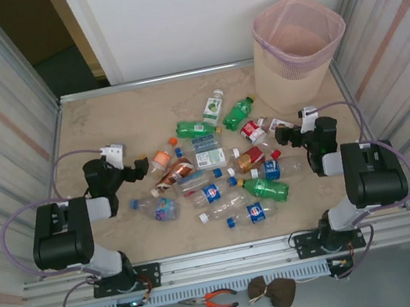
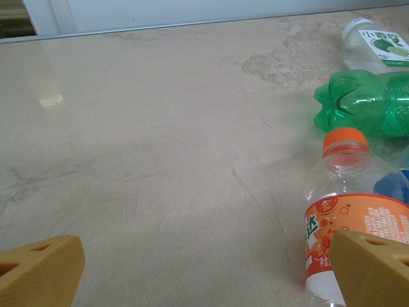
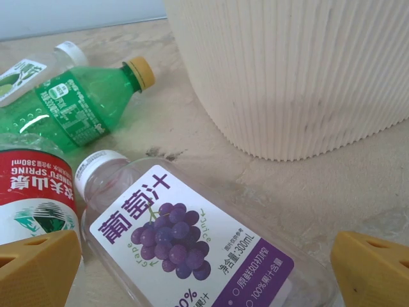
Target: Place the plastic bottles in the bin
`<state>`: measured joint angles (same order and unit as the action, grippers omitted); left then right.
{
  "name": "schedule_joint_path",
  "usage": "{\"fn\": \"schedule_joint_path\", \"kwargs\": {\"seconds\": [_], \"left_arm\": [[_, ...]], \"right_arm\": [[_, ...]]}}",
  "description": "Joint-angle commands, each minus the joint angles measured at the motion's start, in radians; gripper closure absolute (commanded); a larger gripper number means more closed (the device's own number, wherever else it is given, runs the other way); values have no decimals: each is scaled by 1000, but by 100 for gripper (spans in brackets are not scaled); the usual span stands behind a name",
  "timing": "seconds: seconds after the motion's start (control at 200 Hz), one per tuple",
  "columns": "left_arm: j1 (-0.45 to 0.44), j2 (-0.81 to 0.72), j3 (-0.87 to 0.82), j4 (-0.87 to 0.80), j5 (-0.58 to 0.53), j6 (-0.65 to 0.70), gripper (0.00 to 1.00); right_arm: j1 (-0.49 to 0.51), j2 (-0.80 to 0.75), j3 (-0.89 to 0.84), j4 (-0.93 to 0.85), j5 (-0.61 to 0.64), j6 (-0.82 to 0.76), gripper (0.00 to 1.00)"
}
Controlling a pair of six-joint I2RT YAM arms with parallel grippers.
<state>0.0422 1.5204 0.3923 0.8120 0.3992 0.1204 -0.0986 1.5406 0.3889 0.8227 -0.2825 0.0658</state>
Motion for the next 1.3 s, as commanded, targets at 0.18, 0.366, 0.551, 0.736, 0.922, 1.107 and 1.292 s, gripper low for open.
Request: {"fn": "schedule_joint_path", "kwargs": {"seconds": [0.18,0.366,0.551,0.736,0.922,1.107,1.292], "left_arm": [[5,-14,-8,25,17,24,1],[6,-13,-7,24,17,24,1],[5,-14,-7,24,17,25,1],[7,-14,-7,24,17,23,1],[9,-13,-8,24,19,23,1],[9,-14,-7,24,20,23,1],[3,-27,-11,19,8,28,1]], "right_arm": [[-1,-2,-8,24,-16,-27,1],[-2,-3,-8,25,-16,-28,1],[-2,-3,-8,24,-16,-27,1],[-3,-3,-8,25,-16,-27,1],[-4,-1,-7,26,-21,-25,1],[-4,-3,-8,26,-20,-25,1],[1,-15,1,-1,18,-18,1]]}}
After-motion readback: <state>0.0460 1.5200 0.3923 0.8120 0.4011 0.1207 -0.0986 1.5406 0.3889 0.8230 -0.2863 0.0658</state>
